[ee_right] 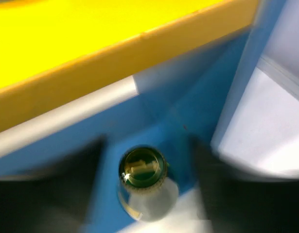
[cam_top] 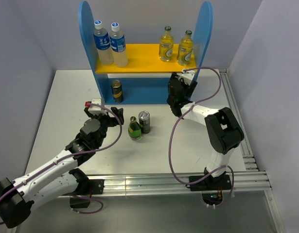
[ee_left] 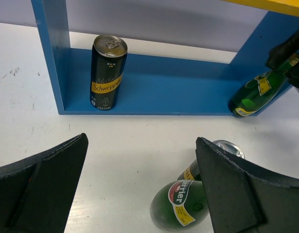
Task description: Place and organize the beverage onto the shelf
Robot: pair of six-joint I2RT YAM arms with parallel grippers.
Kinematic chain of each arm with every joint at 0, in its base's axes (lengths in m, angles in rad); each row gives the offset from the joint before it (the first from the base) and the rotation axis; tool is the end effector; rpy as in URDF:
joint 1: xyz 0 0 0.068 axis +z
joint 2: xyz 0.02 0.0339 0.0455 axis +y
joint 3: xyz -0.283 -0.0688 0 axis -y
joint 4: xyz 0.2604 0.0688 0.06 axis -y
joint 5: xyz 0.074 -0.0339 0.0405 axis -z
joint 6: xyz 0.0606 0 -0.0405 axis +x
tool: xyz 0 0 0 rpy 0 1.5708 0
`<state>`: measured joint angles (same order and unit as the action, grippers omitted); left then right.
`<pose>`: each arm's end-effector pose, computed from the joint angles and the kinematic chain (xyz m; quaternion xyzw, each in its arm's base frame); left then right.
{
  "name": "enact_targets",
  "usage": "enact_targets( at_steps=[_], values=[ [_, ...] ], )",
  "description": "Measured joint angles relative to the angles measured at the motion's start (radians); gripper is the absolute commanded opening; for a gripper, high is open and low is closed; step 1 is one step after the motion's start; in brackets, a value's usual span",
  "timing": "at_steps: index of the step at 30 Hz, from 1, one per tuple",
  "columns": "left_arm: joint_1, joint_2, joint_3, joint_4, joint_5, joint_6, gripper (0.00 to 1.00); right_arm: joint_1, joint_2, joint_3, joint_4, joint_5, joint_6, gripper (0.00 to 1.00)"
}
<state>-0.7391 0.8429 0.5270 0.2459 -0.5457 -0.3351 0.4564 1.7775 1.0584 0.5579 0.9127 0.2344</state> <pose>0.1863 -0.1272 0.2921 -0.0387 0.7269 -0.1667 0.6651 0.4010 0.1435 0.2463 0.2080 0.7112 -0.1189 0.6609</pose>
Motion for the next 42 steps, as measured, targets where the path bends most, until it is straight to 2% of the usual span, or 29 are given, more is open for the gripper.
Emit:
enact_targets(
  at_steps=[5,14,26,32,39,42],
  values=[
    [-0.005,0.000,0.000,0.000,0.000,0.000,0.99,0.001,0.003,0.013,0.071,-0.003,-0.032,1.00],
    [-0.011,0.000,0.000,0.000,-0.001,0.000,0.99,0.003,-0.011,-0.014,0.090,-0.032,-0.032,1.00],
    [-0.015,0.003,0.000,0.001,-0.001,0.005,0.99,0.042,-0.268,-0.171,0.040,-0.186,0.000,1.00],
    [-0.019,0.034,0.000,0.003,0.062,0.009,0.99,0.078,-0.502,-0.275,-0.066,-0.206,0.037,1.00],
    [-0.092,0.113,0.000,0.009,0.135,0.019,0.99,0.252,-0.908,-0.419,-0.254,-0.148,0.103,1.00],
    [-0.119,0.131,0.000,0.024,0.149,0.024,0.99,0.291,-1.050,-0.452,-0.355,-0.138,0.148,1.00]
  ],
)
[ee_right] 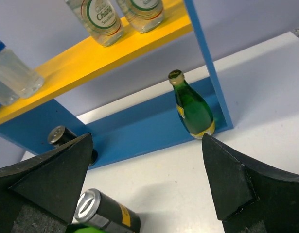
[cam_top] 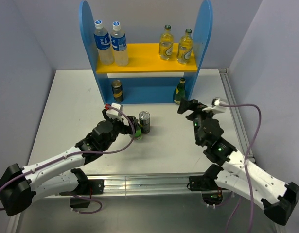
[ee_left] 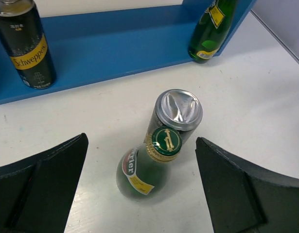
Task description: Place and organize the beverage onto the shelf
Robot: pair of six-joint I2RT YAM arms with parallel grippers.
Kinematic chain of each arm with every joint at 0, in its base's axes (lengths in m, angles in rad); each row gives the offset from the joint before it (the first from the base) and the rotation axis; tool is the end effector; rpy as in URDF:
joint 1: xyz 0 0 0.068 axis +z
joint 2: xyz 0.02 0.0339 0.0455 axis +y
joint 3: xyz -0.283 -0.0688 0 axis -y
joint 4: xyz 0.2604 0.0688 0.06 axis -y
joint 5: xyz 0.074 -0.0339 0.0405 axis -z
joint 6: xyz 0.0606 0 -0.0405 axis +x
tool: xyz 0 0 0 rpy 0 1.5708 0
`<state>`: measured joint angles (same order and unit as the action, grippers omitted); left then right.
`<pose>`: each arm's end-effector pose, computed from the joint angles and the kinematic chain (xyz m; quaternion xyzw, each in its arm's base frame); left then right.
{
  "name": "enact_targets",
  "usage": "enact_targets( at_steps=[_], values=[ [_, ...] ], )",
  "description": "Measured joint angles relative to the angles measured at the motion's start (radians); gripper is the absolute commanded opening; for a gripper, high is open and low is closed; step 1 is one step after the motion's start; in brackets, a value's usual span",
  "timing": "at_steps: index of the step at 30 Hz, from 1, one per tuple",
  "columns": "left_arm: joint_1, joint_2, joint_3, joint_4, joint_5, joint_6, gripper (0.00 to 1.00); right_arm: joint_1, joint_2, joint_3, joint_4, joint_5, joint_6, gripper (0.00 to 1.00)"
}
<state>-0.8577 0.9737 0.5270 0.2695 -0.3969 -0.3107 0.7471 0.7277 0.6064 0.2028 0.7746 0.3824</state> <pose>0.1809 -0.1734 0.2663 0.0813 0.7581 -0.2209 0.6082 0.1692 0.0989 0.3393 0.1593 0.6675 0.1482 0.7121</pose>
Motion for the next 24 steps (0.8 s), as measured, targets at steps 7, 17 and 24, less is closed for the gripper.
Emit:
enact_targets(
  at_steps=[7,17,24],
  values=[
    [-0.020,0.047,0.000,0.029,-0.003,0.002,0.98,0.013,-0.214,-0.019,-0.216,0.021,0.066,1.00],
    [-0.022,0.211,0.000,0.104,-0.060,0.002,0.68,0.014,-0.257,-0.036,-0.302,0.026,0.082,1.00],
    [-0.025,0.235,0.005,0.158,-0.089,0.016,0.02,0.014,-0.257,-0.044,-0.310,0.025,0.085,1.00]
  ],
)
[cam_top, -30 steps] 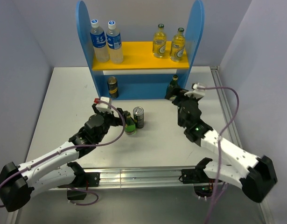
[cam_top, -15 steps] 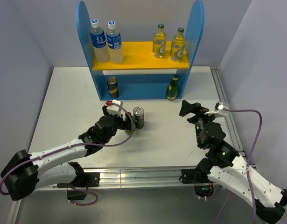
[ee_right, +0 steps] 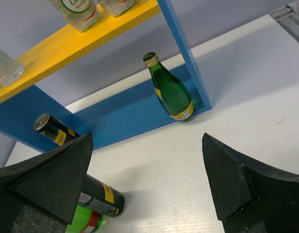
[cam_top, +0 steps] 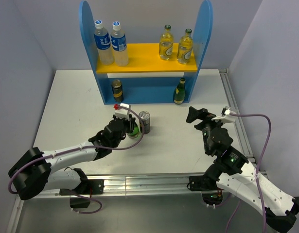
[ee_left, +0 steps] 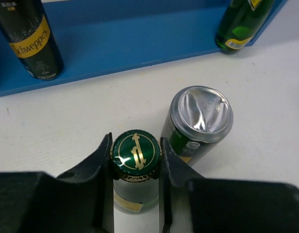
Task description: Place and organize the beverage onto the shelf
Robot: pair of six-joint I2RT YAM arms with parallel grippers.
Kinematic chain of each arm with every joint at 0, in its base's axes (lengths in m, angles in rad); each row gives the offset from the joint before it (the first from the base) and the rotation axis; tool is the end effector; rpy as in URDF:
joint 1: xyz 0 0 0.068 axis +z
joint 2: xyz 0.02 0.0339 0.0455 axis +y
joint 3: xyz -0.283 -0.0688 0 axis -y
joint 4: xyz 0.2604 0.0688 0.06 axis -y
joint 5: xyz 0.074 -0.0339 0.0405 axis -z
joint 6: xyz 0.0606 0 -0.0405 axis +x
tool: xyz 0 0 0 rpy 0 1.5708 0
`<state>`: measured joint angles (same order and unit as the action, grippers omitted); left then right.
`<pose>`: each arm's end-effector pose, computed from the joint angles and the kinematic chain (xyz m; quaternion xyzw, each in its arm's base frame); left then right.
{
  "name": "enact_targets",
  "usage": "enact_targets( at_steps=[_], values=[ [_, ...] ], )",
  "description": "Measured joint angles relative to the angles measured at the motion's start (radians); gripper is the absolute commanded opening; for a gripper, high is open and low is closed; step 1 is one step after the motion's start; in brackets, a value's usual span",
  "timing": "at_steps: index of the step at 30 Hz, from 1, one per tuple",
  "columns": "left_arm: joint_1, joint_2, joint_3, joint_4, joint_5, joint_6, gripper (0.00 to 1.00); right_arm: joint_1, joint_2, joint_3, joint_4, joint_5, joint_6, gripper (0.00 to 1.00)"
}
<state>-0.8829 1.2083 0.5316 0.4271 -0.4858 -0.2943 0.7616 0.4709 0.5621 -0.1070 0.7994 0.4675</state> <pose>0.2021 -0.2014 0.2303 0.0811 0.7763 -0.1727 0.6008 0.1298 0.0637 0.3235 0.1738 0.6894 0.1460 0.6879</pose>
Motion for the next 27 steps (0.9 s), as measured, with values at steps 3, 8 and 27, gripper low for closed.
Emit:
enact_targets(
  at_steps=[3,8,27],
  values=[
    [0.001,-0.001,0.004,-0.006,-0.014,0.008,0.00,0.000,0.000,0.000,0.000,0.000,0.002,1.00],
    [-0.002,-0.023,0.019,-0.071,-0.036,0.017,0.00,0.000,-0.002,-0.003,0.000,-0.004,0.006,1.00],
    [0.149,0.288,0.470,-0.092,-0.012,0.220,0.00,0.000,-0.056,-0.016,0.001,-0.016,0.011,1.00]
  ],
)
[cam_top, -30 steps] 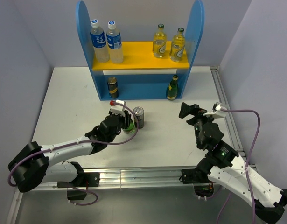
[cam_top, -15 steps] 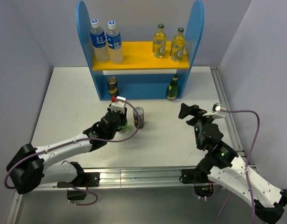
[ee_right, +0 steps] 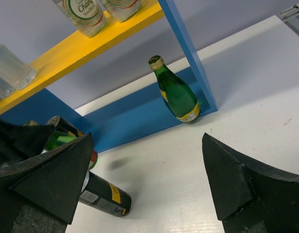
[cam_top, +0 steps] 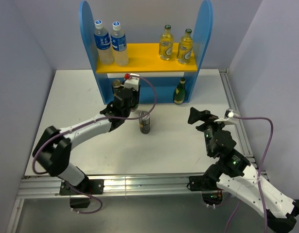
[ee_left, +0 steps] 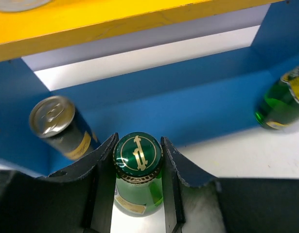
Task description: Place and organize the beverage onto the shelf
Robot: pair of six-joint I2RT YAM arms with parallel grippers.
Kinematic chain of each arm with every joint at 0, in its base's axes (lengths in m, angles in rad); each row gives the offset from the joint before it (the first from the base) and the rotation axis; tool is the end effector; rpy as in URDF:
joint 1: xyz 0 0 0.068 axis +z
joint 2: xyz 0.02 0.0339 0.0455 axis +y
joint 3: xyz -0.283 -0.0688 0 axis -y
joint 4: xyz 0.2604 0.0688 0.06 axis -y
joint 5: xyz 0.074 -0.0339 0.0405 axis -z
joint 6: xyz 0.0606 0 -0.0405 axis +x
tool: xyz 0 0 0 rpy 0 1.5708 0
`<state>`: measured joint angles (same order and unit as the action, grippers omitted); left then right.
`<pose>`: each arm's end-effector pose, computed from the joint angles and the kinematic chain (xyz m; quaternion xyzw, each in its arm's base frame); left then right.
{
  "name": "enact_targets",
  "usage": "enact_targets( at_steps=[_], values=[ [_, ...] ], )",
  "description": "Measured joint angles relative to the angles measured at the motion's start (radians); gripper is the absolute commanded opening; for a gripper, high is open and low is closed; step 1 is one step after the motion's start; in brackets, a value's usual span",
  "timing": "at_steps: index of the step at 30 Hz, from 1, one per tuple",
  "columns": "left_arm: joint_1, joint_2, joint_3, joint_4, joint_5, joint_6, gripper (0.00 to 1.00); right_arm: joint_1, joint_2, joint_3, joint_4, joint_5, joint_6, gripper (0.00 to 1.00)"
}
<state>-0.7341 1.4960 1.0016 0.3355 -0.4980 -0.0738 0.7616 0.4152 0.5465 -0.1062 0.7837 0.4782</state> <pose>0.3031 -0.2345 0.3048 0.0879 0.7495 -0.0747 0.6519 0.1223 0.0575 0.3242 0.1795 0.6774 0.1674 0.6935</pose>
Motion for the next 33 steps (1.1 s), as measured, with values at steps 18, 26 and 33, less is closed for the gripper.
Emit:
enact_targets(
  at_steps=[18,26,33],
  values=[
    [0.003,0.544,0.491,0.067,0.126,0.021,0.00,0.000,-0.027,-0.018,0.001,-0.013,0.005,1.00],
    [-0.042,0.694,0.656,0.095,0.143,0.004,0.00,0.000,-0.031,-0.032,0.005,-0.021,0.009,1.00],
    [-0.053,0.764,0.743,0.114,0.158,-0.021,0.07,0.000,-0.034,-0.032,0.007,-0.028,0.015,1.00]
  ],
)
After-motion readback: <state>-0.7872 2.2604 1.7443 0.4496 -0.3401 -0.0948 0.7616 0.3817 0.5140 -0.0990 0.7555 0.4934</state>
